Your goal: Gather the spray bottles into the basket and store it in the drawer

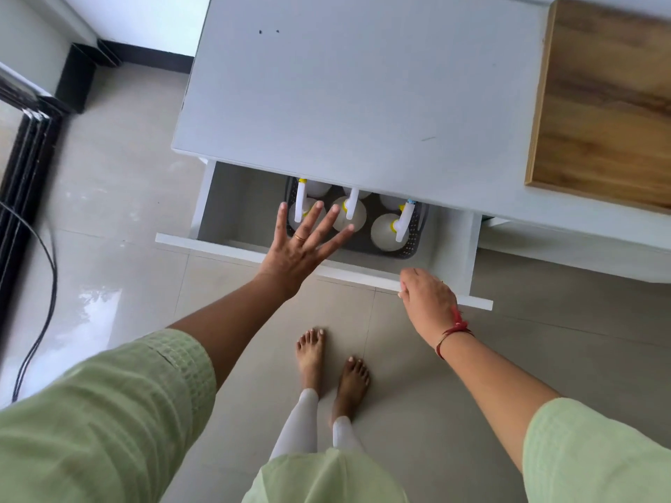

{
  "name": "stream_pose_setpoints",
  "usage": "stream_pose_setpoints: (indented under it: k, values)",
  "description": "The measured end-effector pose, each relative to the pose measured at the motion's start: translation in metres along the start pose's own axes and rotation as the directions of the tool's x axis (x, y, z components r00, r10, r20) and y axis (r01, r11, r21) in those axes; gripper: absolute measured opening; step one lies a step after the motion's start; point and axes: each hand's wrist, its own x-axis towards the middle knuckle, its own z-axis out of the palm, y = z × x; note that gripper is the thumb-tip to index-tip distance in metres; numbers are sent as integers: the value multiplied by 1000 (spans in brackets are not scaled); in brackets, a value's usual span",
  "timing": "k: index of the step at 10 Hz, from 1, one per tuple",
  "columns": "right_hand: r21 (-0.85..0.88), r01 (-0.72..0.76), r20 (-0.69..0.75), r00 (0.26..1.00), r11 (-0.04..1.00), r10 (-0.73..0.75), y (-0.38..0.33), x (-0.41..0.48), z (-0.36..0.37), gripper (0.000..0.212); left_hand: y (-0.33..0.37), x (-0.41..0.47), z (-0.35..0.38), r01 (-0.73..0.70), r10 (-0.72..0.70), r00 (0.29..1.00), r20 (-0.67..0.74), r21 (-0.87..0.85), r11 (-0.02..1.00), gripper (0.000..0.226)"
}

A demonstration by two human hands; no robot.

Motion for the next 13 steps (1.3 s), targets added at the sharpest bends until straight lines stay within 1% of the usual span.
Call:
stream_pose_setpoints:
  k: [2,4,5,6,7,8,9,10,11,12,13]
  values:
    - [56,9,-115,993,998,-2,6,32,-14,17,-14,33,-1,67,-63,996,61,-67,996,100]
    - [80,-6,-201,979,997,22,12,57,-24,16,-32,55,7,165,-137,980,144,-203,965,87]
    - [120,-10,-200,979,993,34,15,66,-28,11,-38,59,10,213,-183,971,155,-208,955,88]
    - [155,9,-199,980,988,22,17,69,-32,8,-45,61,10,264,-225,955,194,-207,942,86]
    - [168,29,-182,983,985,2,19,68,-38,13,-55,68,4,334,-285,928,238,-200,921,87]
    - [205,16,-151,988,979,15,23,69,-40,22,-63,77,-1,347,-301,928,220,-216,912,87]
    - [197,37,-60,998,980,-26,25,71,-40,34,-74,79,-7,339,-302,937,173,-259,904,87]
    - [204,38,23,999,978,-43,28,75,-46,44,-87,67,-11,291,-250,953,168,-292,911,86]
    - [159,22,178,983,987,-51,34,78,-61,60,-105,45,-13,312,-243,939,244,-300,902,85]
    - [46,21,345,938,999,-36,41,78,-72,73,-126,20,-14,383,-289,899,330,-269,884,80]
    - [138,-161,450,889,977,83,44,75,-88,73,-139,3,-21,401,-308,883,354,-227,887,76]
